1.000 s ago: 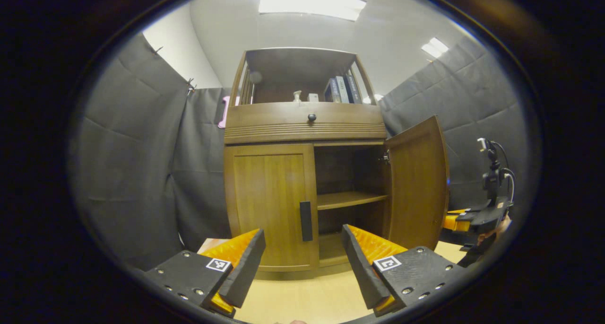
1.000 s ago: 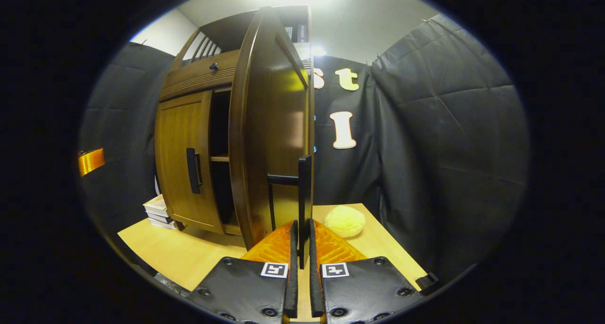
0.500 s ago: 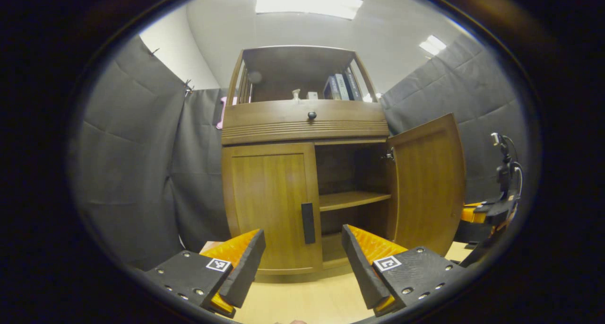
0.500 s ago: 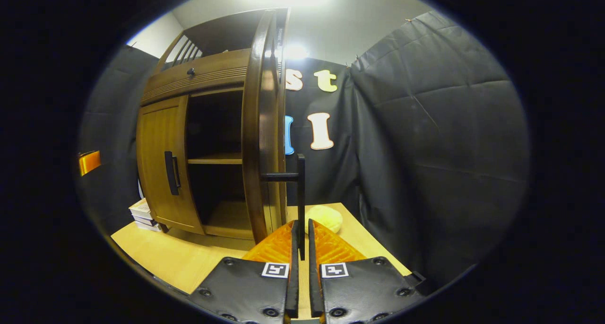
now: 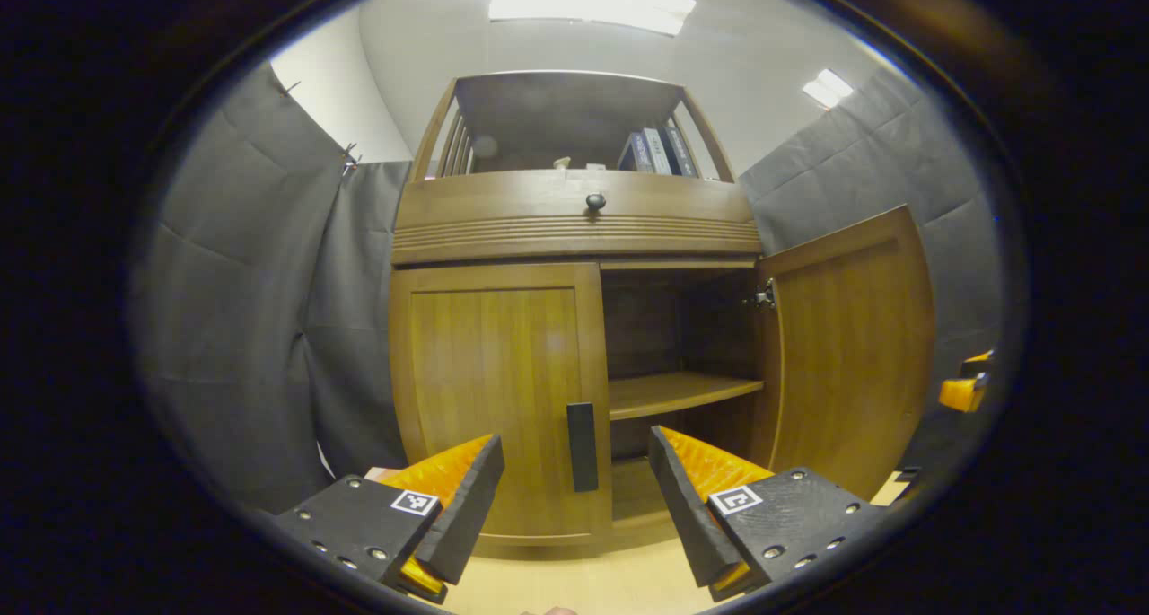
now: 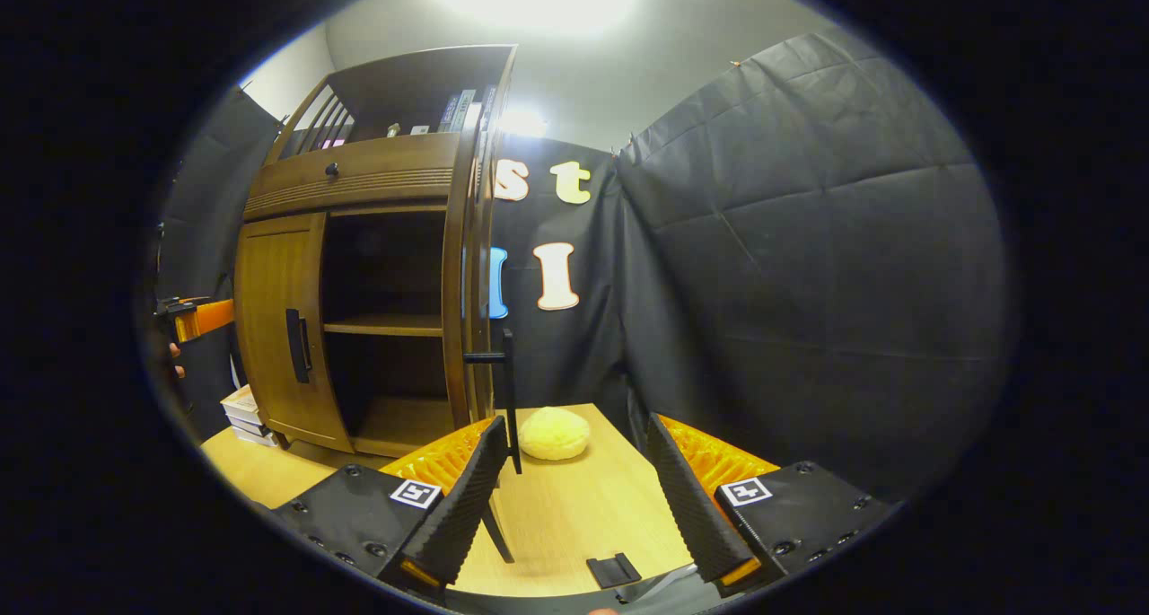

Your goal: Open the right door of the double-door shoe cabinet with the right hand, and open the left door with the left hand.

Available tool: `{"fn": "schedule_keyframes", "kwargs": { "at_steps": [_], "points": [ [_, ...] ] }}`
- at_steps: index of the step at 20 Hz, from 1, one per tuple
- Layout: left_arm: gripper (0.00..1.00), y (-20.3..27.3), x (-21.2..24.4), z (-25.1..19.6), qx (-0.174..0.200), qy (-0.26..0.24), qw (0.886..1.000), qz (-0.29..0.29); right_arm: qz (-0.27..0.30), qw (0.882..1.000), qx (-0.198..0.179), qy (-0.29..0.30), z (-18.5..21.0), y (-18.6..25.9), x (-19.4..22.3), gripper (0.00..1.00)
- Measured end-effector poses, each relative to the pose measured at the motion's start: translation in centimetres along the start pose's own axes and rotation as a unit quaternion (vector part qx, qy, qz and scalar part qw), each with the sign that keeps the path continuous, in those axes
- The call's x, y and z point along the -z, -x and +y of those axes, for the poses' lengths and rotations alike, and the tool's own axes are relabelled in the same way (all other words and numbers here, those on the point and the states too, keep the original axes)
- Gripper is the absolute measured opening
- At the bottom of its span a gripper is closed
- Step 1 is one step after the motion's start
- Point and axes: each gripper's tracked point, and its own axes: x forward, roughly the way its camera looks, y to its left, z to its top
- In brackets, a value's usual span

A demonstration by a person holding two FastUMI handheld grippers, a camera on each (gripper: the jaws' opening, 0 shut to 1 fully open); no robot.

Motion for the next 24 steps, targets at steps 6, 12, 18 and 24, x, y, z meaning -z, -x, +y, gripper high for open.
{"fn": "schedule_keyframes", "kwargs": {
  "at_steps": [6,12,18,24],
  "points": [
    [0.94,-5.3,1.9,0.5,-0.012,0.012,1.0,0.007,0.019,0.999,0.025,0.006,-1.9,2.9,1.2,0.92],
    [0.94,-9.9,3.4,0.6,-0.014,0.013,1.0,0.004,0.036,0.998,0.042,0.007,-3.2,4.5,2.2,0.92],
    [0.94,-13.9,7.7,0.2,-0.01,0.044,0.997,0.057,0.043,0.998,0.05,0.002,-3.6,5.4,2.6,0.92],
    [0.63,-15.7,8.9,0.3,-0.019,0.022,0.997,0.069,0.051,0.998,0.045,-0.001,-3.6,5.5,3.3,0.97]
  ]
}}
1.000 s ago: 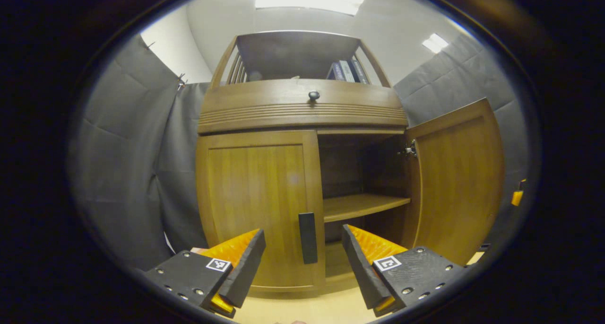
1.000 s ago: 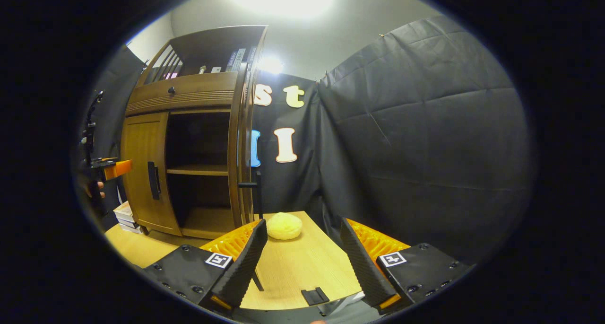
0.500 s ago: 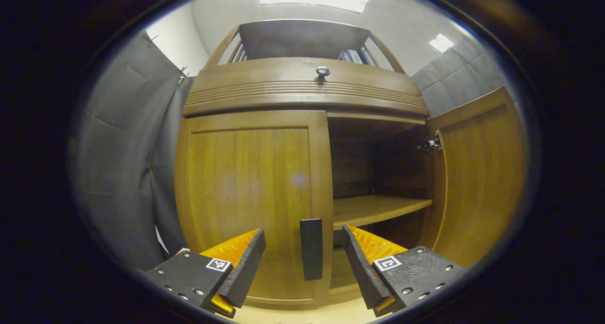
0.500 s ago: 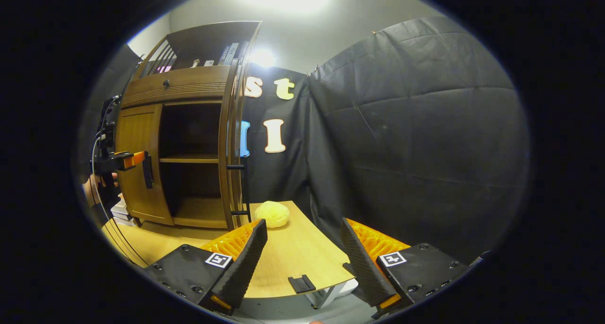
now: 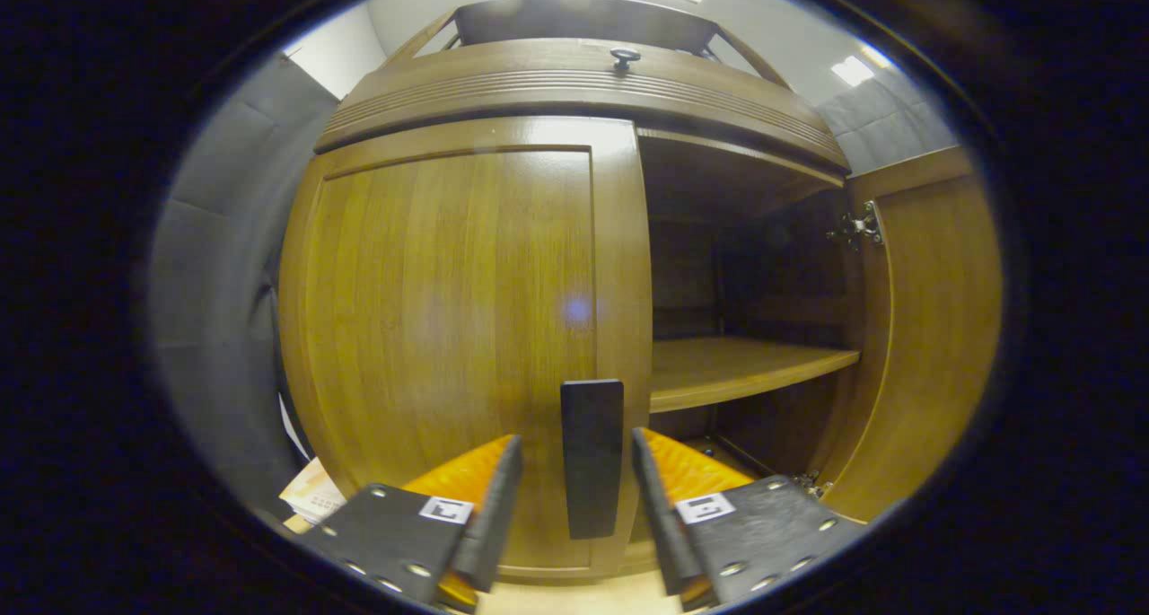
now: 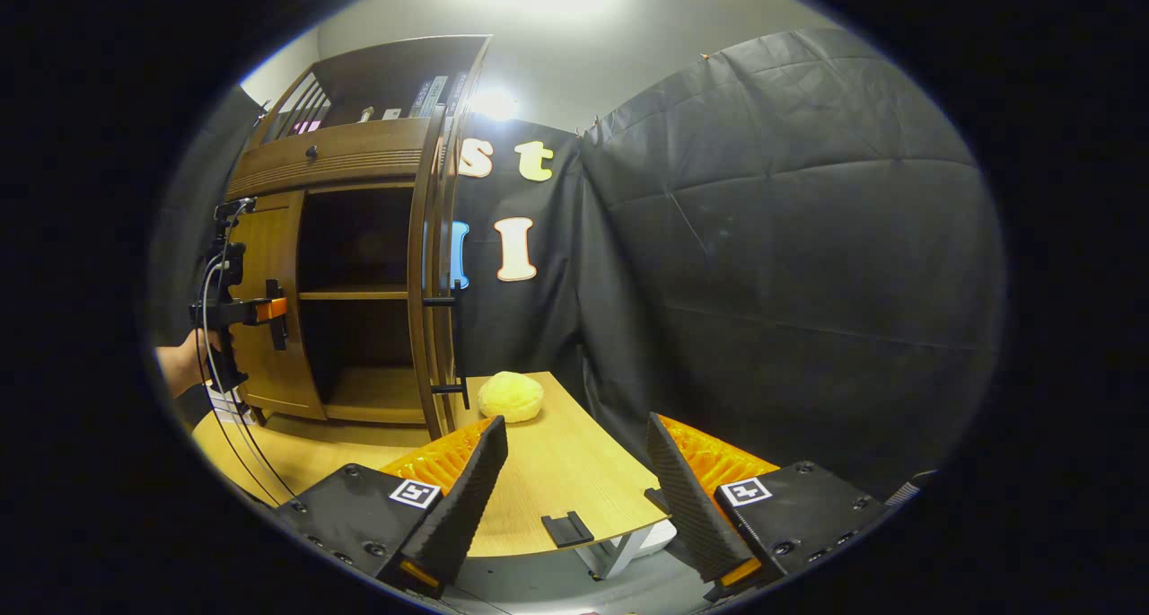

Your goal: Open the right door of the double-door shoe cabinet with the right hand, and open the left door with the left hand.

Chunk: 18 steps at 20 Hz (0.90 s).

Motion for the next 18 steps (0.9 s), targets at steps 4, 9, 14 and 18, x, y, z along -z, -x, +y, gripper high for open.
{"fn": "schedule_keyframes", "kwargs": {
  "at_steps": [4,9,14,18],
  "points": [
    [0.38,-0.5,0.4,-1.0,0.003,-0.006,1.0,0.01,-0.001,1.0,-0.009,-0.002,0.3,-0.2,0.1,0.97],
    [0.18,0.4,0.3,-0.9,0.011,0.025,0.999,0.031,-0.007,1.0,-0.023,-0.004,1.1,-0.4,-0.3,0.97],
    [0.15,3.0,0.4,-0.5,0.017,0.021,0.999,0.03,-0.01,0.999,-0.045,-0.015,2.3,-0.7,-0.3,0.98],
    [0.15,5.4,0.4,0.1,0.018,0.021,0.999,0.031,-0.015,0.998,-0.06,-0.012,3.3,-0.7,-0.5,0.97]
  ]
}}
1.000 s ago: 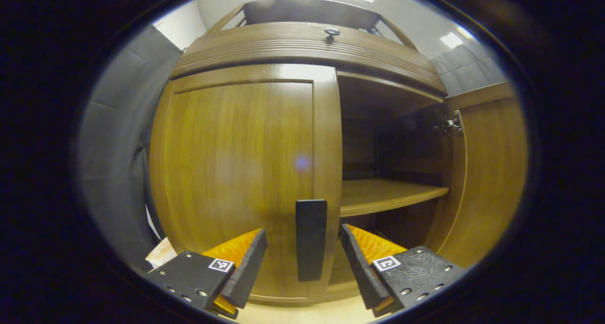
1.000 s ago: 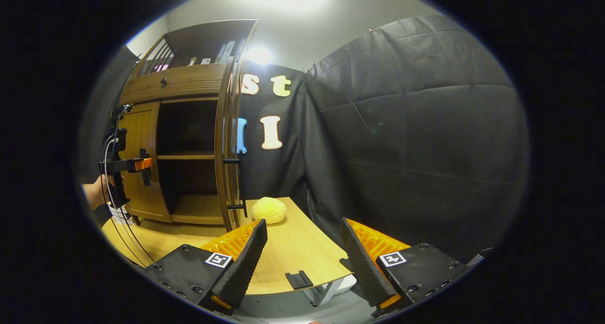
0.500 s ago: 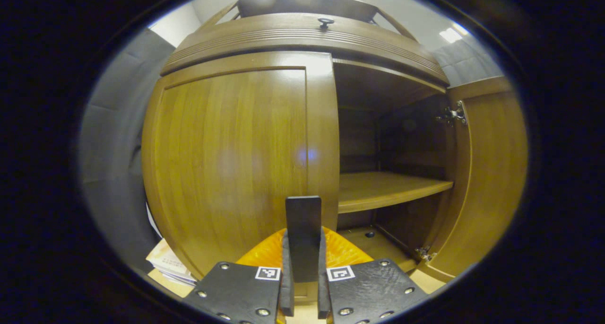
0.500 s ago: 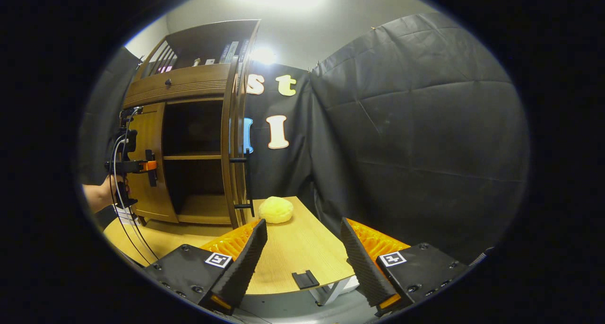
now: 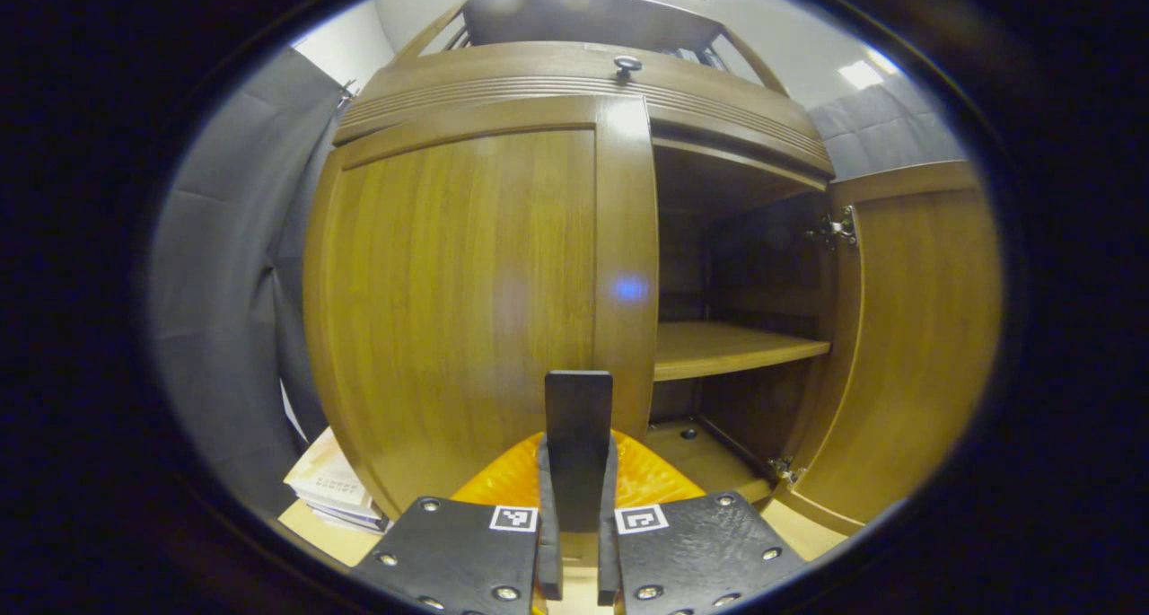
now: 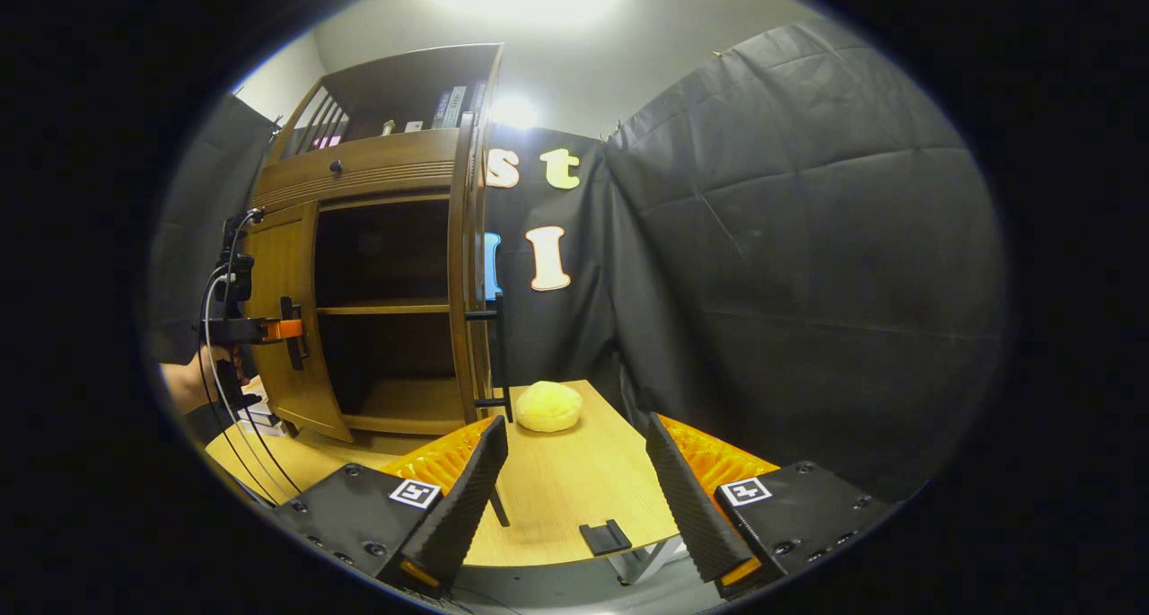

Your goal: Open the right door of the double-door shoe cabinet with the right hand, and open the left door with the left hand.

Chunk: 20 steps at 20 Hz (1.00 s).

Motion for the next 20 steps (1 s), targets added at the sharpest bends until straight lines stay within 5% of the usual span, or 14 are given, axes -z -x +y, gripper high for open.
{"fn": "schedule_keyframes", "kwargs": {
  "at_steps": [20],
  "points": [
    [0.18,11.7,0.5,5.8,-0.015,-0.007,1.0,0.001,-0.005,0.997,-0.073,0.002,6.0,-0.5,0.3,0.98]
  ]
}}
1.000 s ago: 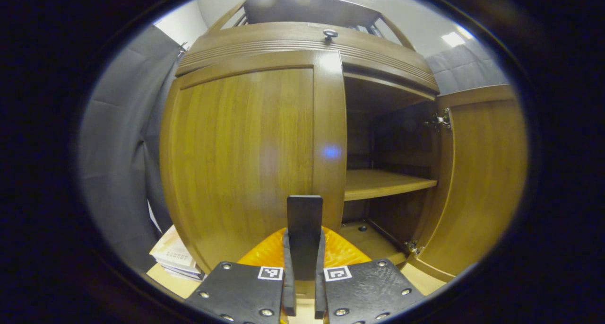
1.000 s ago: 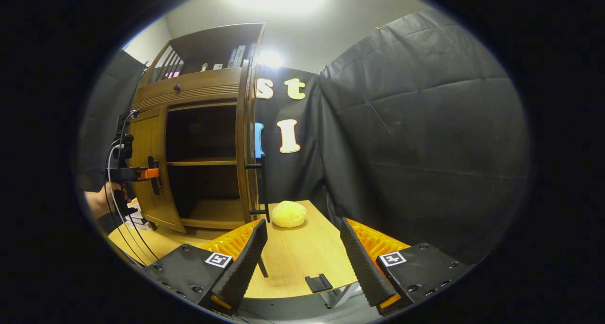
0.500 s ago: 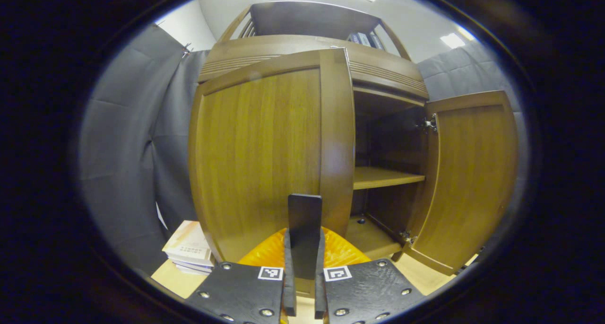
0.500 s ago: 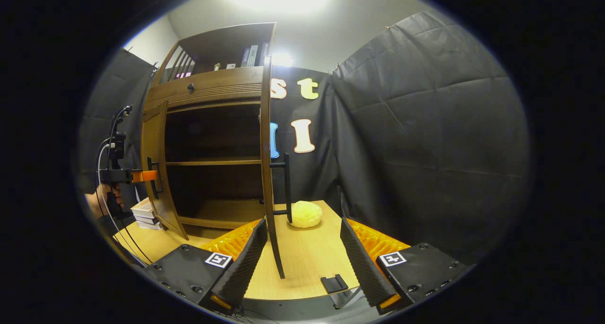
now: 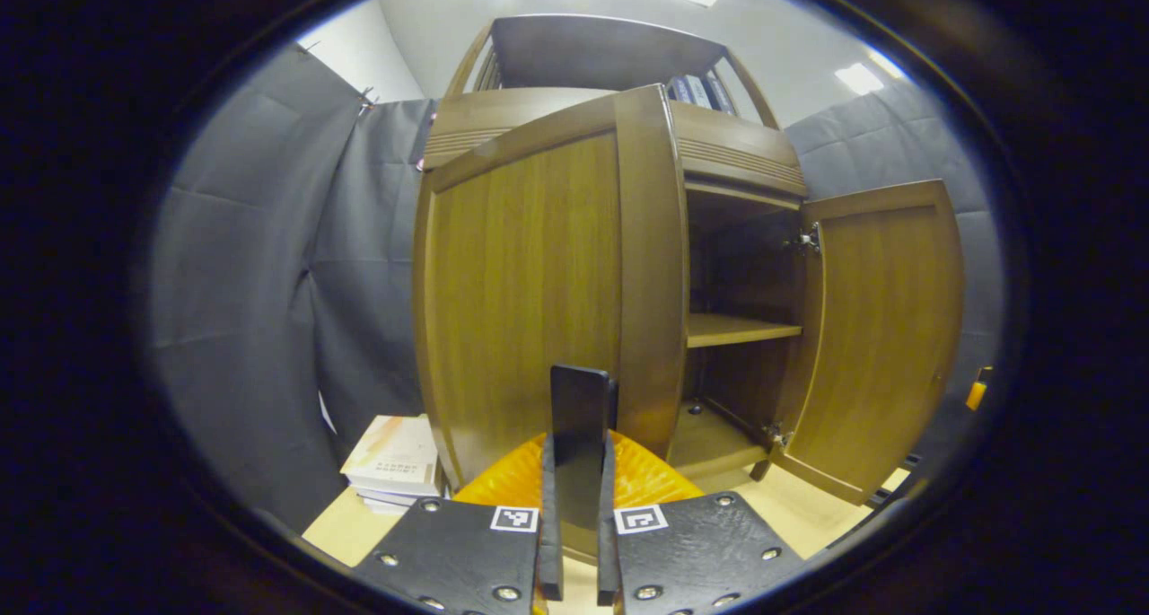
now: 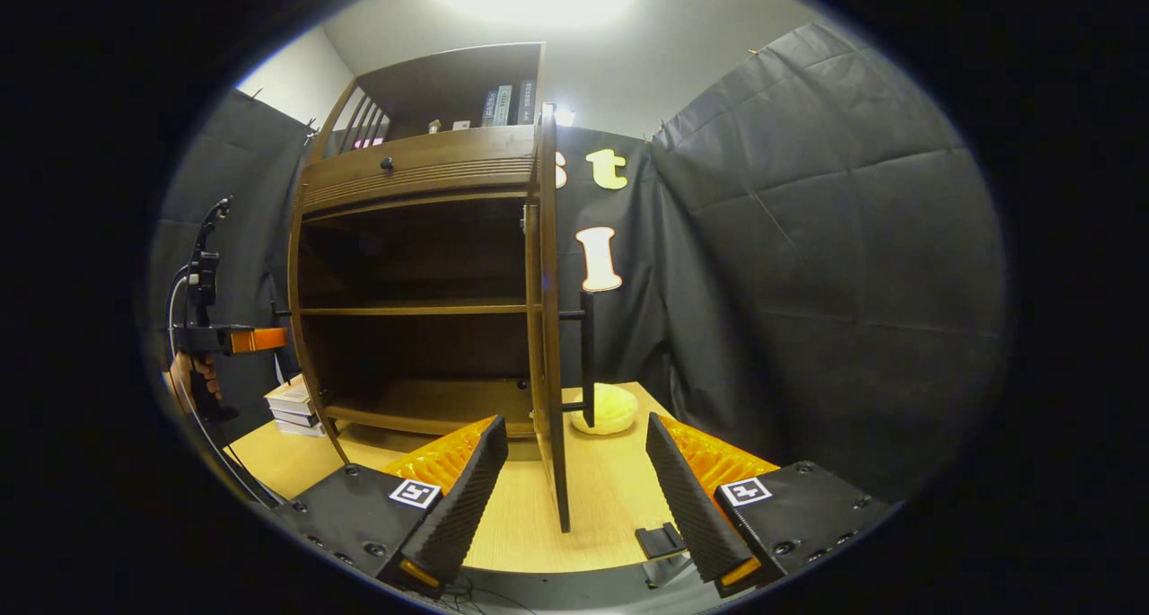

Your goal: Open the right door of the double-door shoe cabinet with the right hand, and open the left door with the left hand.

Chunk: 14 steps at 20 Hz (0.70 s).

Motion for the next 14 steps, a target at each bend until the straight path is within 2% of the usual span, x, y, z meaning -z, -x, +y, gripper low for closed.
{"fn": "schedule_keyframes", "kwargs": {
  "at_steps": [3,4,7,12,13,14],
  "points": [
    [0.16,1.4,0.1,1.3,-0.009,-0.009,1.0,-0.002,-0.003,1.0,-0.014,0.003,1.3,-0.4,-0.1,0.98],
    [0.16,1.8,0.0,1.7,-0.011,-0.01,1.0,-0.002,-0.004,1.0,-0.018,0.005,1.8,-0.6,-0.3,0.93],
    [0.14,2.8,0.0,2.8,-0.02,-0.003,1.0,-0.002,-0.004,0.999,-0.032,0.008,3.0,-0.8,-0.1,0.98],
    [0.17,3.9,0.2,4.2,-0.042,-0.008,0.999,-0.001,-0.01,0.999,-0.049,0.018,4.5,-1.2,-0.5,0.98],
    [0.17,4.0,0.2,4.3,-0.043,-0.01,0.999,0.0,-0.01,0.998,-0.05,0.02,4.5,-1.2,-0.4,0.93],
    [0.17,4.2,0.2,4.6,-0.043,-0.011,0.999,0.0,-0.008,0.998,-0.052,0.022,4.7,-1.5,-0.2,0.98]
  ]
}}
